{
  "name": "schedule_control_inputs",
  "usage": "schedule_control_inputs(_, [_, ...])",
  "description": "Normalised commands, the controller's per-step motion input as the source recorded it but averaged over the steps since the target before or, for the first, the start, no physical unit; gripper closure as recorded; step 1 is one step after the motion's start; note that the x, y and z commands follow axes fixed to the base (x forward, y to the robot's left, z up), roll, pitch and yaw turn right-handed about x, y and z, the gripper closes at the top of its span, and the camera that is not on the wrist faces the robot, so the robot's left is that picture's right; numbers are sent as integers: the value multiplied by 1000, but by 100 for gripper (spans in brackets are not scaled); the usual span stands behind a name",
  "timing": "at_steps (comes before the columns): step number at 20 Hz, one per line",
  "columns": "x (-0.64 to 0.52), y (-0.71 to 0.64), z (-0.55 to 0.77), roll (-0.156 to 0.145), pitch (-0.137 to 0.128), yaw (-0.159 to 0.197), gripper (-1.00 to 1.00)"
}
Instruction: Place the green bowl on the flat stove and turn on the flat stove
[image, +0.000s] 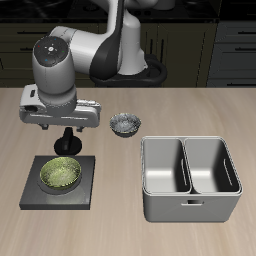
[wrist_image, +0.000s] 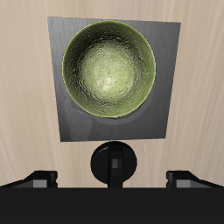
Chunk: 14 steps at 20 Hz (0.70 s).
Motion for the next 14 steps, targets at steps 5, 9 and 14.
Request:
schedule_control_inputs(5, [-317, 43, 112, 42, -26, -1, -100])
schedule_control_inputs(9, [-450, -95, 183, 14, -47, -18, -100])
schedule_control_inputs(14, [-313, 46, 123, 27, -41, -3, -100])
